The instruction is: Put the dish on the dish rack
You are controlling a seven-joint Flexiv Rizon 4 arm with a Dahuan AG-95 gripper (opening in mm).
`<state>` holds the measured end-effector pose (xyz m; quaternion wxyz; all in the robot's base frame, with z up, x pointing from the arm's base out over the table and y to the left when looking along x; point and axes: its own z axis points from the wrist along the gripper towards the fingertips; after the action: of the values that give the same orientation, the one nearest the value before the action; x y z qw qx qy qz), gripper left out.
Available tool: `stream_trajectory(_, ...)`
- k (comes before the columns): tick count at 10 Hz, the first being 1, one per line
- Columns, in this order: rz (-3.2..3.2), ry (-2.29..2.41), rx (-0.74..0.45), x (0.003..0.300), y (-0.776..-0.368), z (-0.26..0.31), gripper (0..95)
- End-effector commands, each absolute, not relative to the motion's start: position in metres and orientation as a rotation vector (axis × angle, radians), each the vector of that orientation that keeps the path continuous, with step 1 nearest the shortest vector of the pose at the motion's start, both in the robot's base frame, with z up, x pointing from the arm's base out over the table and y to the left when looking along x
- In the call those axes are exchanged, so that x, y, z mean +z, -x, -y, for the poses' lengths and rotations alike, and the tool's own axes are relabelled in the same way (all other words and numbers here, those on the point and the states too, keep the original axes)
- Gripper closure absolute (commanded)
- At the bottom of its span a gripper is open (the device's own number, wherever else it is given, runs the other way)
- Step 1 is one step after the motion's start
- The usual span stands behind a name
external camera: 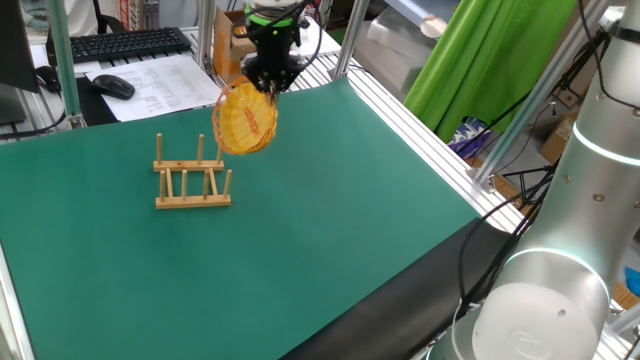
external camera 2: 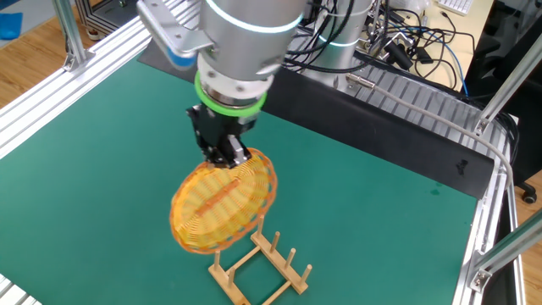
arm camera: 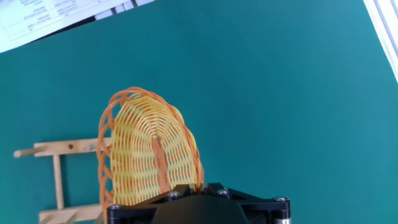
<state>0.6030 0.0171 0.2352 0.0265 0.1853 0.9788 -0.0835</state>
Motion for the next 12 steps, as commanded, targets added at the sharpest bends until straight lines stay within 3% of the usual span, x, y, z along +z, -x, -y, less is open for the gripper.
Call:
stream_trajectory(1, -2.999, -0.567, -0.276, 0.231, -0.597, -0.021, 95.0)
stream_trajectory(12, -2.97, -0.555, -0.354, 0.221, -0.598, -0.035, 95.0)
